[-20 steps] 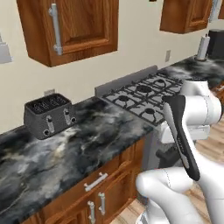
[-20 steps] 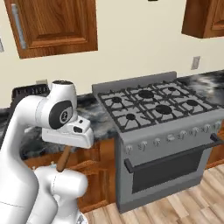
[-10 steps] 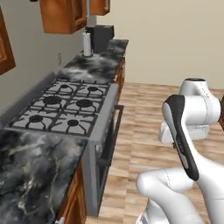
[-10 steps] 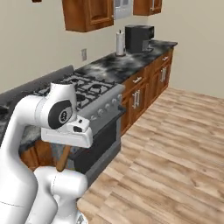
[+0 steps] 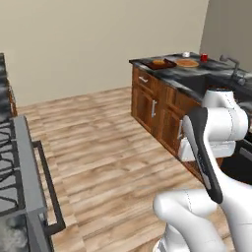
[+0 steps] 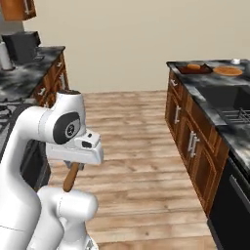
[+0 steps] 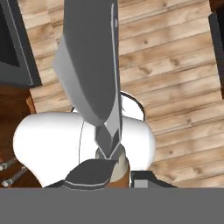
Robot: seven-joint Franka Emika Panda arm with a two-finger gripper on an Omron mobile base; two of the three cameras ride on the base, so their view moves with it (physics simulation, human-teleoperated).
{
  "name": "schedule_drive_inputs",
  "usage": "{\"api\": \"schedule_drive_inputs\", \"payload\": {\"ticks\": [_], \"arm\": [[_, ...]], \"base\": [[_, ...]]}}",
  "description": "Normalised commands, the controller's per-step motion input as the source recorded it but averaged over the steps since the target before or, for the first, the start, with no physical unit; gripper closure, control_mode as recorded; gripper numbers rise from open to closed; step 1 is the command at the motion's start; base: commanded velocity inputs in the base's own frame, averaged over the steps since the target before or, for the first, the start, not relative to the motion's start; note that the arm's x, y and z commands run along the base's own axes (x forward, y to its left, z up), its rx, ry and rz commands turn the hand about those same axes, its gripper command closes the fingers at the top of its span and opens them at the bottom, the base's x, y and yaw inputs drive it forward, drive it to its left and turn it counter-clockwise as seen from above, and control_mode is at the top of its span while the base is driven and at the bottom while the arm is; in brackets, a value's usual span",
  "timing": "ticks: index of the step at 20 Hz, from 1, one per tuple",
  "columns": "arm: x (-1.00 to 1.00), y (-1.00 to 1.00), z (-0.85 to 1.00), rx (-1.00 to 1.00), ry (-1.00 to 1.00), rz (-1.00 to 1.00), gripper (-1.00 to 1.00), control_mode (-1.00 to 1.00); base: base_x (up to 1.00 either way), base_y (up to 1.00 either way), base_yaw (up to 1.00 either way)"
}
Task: Take the pizza cutter from the drawer on the left and place it on the dining counter for cutting.
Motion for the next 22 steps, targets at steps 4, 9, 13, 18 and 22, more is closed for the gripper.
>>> {"api": "schedule_drive_inputs", "payload": {"ticks": [4,9,13,18,22], "arm": [[0.00,0.00,0.00,0.00,0.00,0.00,1.00,1.00],[0.00,0.00,0.00,0.00,0.00,0.00,1.00,1.00],[0.00,0.00,0.00,0.00,0.00,0.00,1.00,1.00],[0.00,0.00,0.00,0.00,0.00,0.00,1.00,1.00],[0.00,0.00,0.00,0.00,0.00,0.00,1.00,1.00]], "base": [[0.10,0.00,-0.83],[0.45,0.18,-0.63],[0.83,0.31,-0.46],[0.96,0.65,-0.34],[0.97,0.86,-0.28]]}}
